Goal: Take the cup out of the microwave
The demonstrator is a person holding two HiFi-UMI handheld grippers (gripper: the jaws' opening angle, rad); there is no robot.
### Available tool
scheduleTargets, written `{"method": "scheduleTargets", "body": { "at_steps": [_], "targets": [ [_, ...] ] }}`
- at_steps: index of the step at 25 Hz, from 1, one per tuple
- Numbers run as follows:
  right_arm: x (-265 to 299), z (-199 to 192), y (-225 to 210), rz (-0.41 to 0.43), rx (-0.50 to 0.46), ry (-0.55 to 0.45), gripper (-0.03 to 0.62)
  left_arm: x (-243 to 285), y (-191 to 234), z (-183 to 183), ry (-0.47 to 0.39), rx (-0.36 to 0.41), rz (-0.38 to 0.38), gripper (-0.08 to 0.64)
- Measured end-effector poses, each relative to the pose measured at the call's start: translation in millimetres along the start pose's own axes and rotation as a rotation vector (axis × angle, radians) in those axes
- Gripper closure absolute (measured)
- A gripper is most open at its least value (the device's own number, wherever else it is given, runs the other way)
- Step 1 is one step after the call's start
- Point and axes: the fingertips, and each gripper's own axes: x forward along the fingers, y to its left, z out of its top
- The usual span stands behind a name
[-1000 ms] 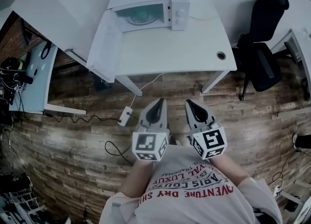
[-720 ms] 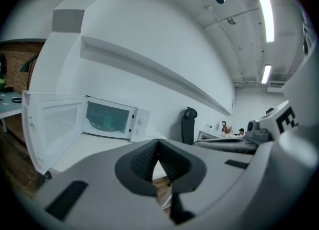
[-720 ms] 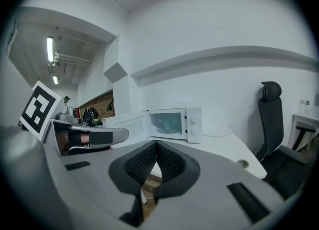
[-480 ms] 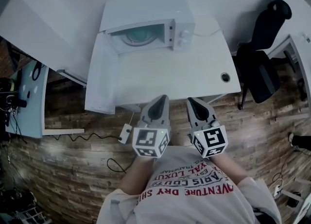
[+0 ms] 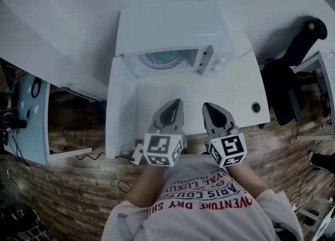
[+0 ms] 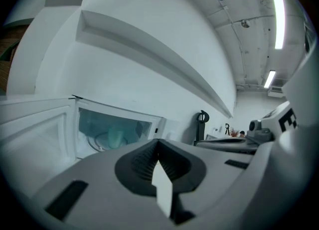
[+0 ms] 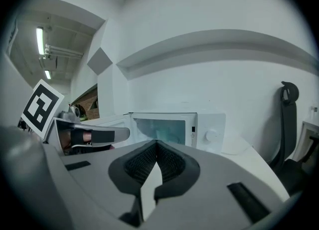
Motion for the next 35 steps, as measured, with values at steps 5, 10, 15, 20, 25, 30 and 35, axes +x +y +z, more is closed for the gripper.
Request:
{"method": "scheduleTargets", "body": {
  "at_steps": [5, 10, 15, 20, 25, 30, 35],
  "targets": [
    [35.7, 4.6, -3.5, 0.002, -0.005, 0.016, 0.581, 21.9, 33.5, -0.2, 0.013, -0.023, 0.027, 0.554],
    [60.5, -1.4, -15.1, 0.000, -0.017, 0.037, 0.581, 37.5, 55.7, -5.9, 0.015, -0.041, 0.067, 0.554],
    [87.2, -11.6, -29.0, 0.024, -0.030, 0.061, 0.581, 55.7, 77.1, -18.0, 0.036, -0.049, 0.128, 0.554],
    [122.5, -14.9, -44.8, 0.062, -0.030, 0.088, 0.581, 83.6, 87.9, -20.8, 0.039, -0.033, 0.128, 0.554],
    [154.4, -14.5, -55.5, 0.101, -0.027, 0.112, 0.581, 107.9, 104.2, -24.8, 0.061, -0.015, 0.156, 0.552],
    [175.0, -17.9, -58.2, 0.123, -0.049, 0.133, 0.581, 130.3, 125.9, -34.0, 0.082, 0.003, 0.197, 0.552],
    [188.2, -25.5, -58.4, 0.134, -0.047, 0.148, 0.581, 151.9, 149.4, -38.8, 0.076, 0.004, 0.219, 0.466]
  ]
}}
